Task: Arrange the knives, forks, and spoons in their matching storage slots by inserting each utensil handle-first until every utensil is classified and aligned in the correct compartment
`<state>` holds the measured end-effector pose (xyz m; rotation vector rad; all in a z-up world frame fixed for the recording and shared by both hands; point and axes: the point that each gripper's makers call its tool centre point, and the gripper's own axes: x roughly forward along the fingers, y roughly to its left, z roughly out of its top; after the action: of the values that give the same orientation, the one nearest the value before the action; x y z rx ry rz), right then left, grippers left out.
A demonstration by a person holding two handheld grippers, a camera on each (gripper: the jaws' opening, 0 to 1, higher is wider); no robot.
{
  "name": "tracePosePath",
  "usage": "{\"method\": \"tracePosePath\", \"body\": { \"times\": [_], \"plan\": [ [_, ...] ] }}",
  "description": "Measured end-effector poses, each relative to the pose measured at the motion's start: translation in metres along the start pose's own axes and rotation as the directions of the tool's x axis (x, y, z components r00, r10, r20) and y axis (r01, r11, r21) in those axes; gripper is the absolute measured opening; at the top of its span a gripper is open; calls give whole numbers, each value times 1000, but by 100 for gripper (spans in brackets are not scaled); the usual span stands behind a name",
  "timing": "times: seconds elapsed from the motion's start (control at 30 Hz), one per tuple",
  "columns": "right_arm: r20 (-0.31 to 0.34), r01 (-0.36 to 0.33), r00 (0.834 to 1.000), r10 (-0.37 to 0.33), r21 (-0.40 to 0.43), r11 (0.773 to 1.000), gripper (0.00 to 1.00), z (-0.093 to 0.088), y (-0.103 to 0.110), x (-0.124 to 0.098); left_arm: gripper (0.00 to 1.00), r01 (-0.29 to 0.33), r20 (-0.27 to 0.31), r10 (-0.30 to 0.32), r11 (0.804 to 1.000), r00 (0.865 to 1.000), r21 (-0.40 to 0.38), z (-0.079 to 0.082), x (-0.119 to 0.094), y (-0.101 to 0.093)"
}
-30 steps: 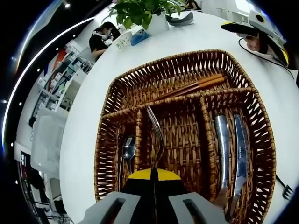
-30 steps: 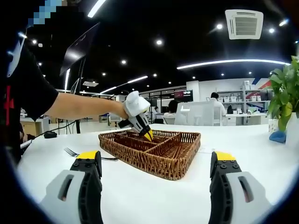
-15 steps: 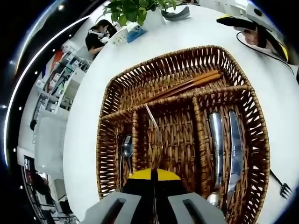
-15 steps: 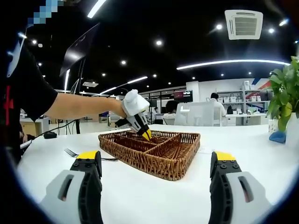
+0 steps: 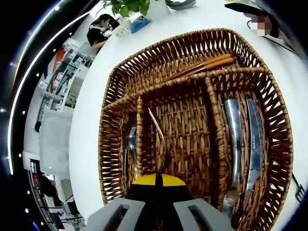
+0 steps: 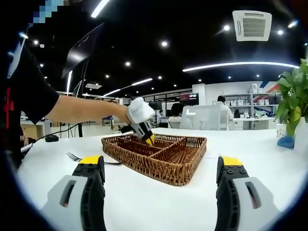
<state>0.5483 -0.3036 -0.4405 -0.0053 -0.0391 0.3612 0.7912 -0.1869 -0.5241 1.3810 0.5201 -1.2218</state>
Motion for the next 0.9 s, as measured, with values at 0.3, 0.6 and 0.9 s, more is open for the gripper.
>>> {"method": "tracePosePath", "body": {
  "times": [0.3,0.6,0.9],
  "plan": [
    [-3,-6,1000,6,-5,1000,100,-1,3,1,1,9,60,-8,1000,998,-2,0,2,-5],
    [1,-4,1000,4,-6,1000,100,1,3,0,11,-26,211,41,997,977,-70,9,-9,-7],
    [-5,-3,1000,3,-12,1000,100,-1,3,1,28,50,448,84,959,890,-280,16,-37,-5]
  ]
}}
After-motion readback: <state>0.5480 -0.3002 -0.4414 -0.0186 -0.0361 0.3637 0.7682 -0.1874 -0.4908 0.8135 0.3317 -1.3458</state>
